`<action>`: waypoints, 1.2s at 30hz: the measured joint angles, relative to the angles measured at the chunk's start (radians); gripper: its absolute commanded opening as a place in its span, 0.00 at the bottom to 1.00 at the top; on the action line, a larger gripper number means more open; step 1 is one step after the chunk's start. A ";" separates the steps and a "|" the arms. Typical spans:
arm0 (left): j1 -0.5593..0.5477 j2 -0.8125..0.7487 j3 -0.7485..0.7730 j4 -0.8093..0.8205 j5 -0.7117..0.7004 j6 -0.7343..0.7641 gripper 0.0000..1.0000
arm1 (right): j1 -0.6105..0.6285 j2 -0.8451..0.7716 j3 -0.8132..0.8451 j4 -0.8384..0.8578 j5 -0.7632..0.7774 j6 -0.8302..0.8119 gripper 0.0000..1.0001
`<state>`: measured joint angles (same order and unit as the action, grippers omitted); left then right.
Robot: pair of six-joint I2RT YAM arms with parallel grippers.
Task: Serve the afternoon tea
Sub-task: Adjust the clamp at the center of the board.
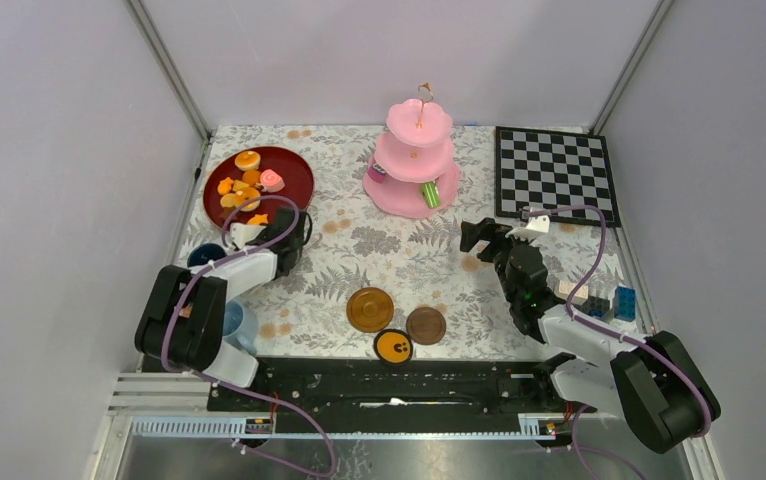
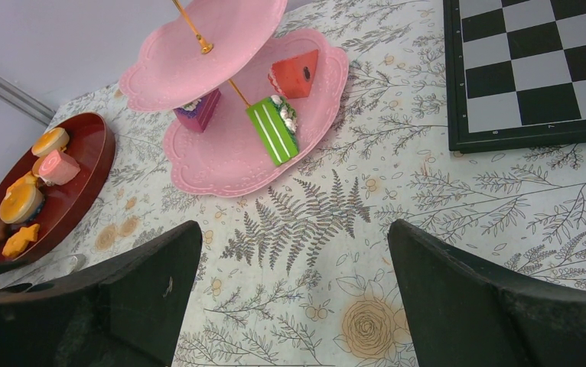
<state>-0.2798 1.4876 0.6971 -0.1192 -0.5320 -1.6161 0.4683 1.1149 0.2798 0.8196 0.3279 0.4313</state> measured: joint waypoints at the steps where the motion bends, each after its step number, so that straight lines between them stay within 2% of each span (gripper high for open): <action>1: 0.000 0.003 -0.005 0.010 0.000 0.000 0.31 | 0.000 0.000 0.000 0.000 0.000 0.000 0.98; 5: 0.002 0.007 -0.034 0.045 0.002 -0.004 0.29 | 0.000 0.000 0.000 0.000 0.000 0.000 0.98; 13: 0.011 0.026 -0.052 0.060 0.012 -0.003 0.43 | 0.000 0.000 0.000 0.000 0.000 0.003 0.98; 15: 0.011 0.033 -0.042 0.056 0.012 0.025 0.45 | 0.000 0.000 0.000 0.000 0.001 0.003 0.98; 18: 0.013 0.076 0.002 0.047 0.029 0.083 0.43 | 0.000 0.000 0.000 0.000 0.000 0.003 0.98; 20: 0.012 0.106 0.023 0.060 0.046 0.130 0.50 | 0.000 0.000 0.000 0.000 0.001 0.004 0.98; 22: 0.005 0.117 0.030 0.095 0.076 0.202 0.57 | 0.000 0.000 0.000 0.000 0.001 0.004 0.98; 28: -0.018 0.181 0.073 0.240 0.283 0.479 0.61 | 0.000 0.000 0.000 0.000 0.001 0.004 0.98; 31: -0.034 0.250 0.154 0.253 0.414 0.632 0.52 | 0.000 0.000 0.000 0.000 0.001 0.004 0.98; 36: -0.082 0.378 0.328 0.196 0.599 0.885 0.46 | 0.000 0.001 0.000 0.000 0.001 0.004 0.98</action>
<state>-0.3614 1.8656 1.0248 0.0772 0.0669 -0.7315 0.4683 1.1156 0.2798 0.8200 0.3286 0.4355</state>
